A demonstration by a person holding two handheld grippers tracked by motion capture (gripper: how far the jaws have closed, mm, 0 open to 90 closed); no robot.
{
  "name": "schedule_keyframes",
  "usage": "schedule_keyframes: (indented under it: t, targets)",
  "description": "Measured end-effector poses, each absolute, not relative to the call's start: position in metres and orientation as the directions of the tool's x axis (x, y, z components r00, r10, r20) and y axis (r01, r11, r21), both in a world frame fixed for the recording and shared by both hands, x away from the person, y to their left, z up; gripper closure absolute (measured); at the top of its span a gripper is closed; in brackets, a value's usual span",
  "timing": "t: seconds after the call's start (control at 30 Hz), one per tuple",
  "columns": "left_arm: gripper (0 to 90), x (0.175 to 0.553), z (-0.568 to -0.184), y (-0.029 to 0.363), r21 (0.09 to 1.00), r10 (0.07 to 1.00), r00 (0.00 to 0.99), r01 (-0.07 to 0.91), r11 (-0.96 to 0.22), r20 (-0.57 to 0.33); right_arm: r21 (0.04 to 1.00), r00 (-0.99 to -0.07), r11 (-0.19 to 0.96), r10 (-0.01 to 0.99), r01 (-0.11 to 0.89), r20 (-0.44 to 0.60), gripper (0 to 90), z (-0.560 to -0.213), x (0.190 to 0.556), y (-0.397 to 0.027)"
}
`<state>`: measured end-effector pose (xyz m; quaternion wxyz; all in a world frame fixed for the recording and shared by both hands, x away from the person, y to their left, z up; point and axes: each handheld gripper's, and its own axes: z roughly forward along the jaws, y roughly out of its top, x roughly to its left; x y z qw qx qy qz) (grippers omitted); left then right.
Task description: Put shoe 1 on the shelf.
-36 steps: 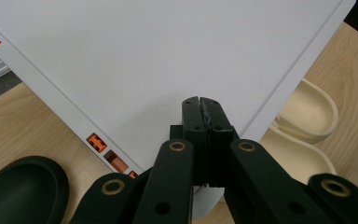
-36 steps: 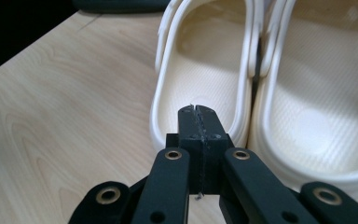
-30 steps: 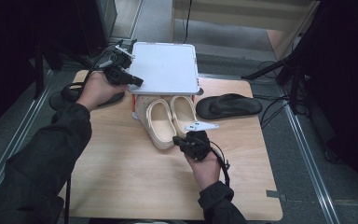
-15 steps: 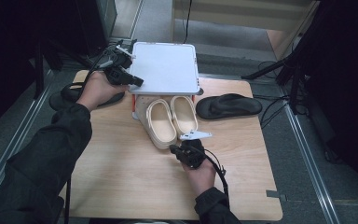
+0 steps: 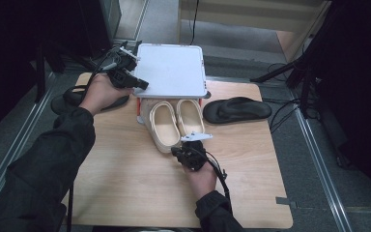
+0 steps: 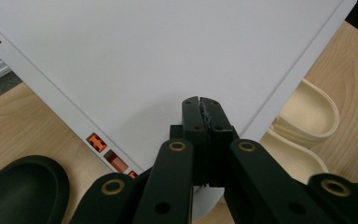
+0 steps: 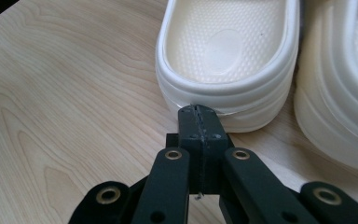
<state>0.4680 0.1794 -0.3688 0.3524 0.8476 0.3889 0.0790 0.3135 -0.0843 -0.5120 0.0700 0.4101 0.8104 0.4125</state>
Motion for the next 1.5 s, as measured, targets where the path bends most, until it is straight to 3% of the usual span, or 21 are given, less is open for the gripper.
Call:
schedule_keyframes:
  t: [0.8, 1.5]
  targets:
    - [90.0, 0.468, -0.369, 0.180, 0.658, 0.716, 0.684, 0.605, -0.449, -0.140, 0.737, -0.617, 0.284, 0.755, 0.613, 0.222, 90.0, -0.510, 0.349, -0.024]
    - [90.0, 0.468, -0.368, 0.179, 0.654, 0.716, 0.687, 0.600, -0.461, -0.125, 0.746, -0.557, 0.230, 0.800, 0.625, 0.220, 90.0, -0.509, 0.390, -0.007]
